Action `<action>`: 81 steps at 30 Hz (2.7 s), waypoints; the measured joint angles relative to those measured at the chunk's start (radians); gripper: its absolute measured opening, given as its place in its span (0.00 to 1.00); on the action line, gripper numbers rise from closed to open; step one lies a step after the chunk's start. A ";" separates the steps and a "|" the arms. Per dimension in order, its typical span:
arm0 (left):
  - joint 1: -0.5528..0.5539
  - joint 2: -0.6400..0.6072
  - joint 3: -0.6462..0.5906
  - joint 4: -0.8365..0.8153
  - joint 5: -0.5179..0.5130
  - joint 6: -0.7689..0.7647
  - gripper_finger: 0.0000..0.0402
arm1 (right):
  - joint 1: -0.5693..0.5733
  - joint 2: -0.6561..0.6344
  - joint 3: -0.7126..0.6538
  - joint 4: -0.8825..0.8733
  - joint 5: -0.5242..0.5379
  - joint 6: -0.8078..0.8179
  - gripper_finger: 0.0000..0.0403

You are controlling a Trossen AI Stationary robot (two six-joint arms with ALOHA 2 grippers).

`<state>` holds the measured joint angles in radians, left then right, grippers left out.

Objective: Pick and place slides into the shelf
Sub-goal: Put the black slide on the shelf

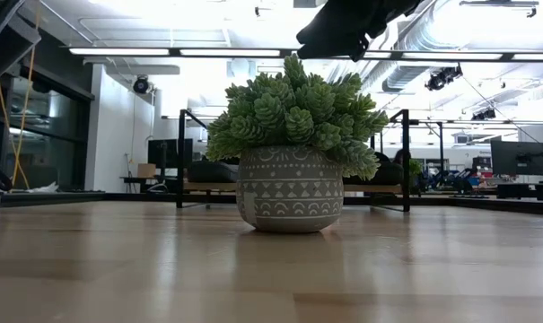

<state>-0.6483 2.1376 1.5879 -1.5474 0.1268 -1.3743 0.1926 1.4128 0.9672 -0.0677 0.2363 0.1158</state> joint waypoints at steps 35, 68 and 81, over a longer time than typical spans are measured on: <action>0.001 -0.007 0.006 -0.025 0.011 0.111 0.02 | 0.000 0.000 0.000 -0.002 0.000 -0.072 0.46; 0.092 -0.014 0.240 -0.023 -0.229 0.338 0.01 | 0.092 0.000 0.000 0.056 0.094 -0.323 0.46; 0.096 -0.177 0.240 -0.023 -0.406 0.398 0.01 | 0.082 0.000 0.000 0.090 0.113 -0.376 0.46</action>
<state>-0.5521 1.9608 1.8277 -1.5707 -0.2787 -0.9764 0.2745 1.4128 0.9672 0.0220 0.3492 -0.2604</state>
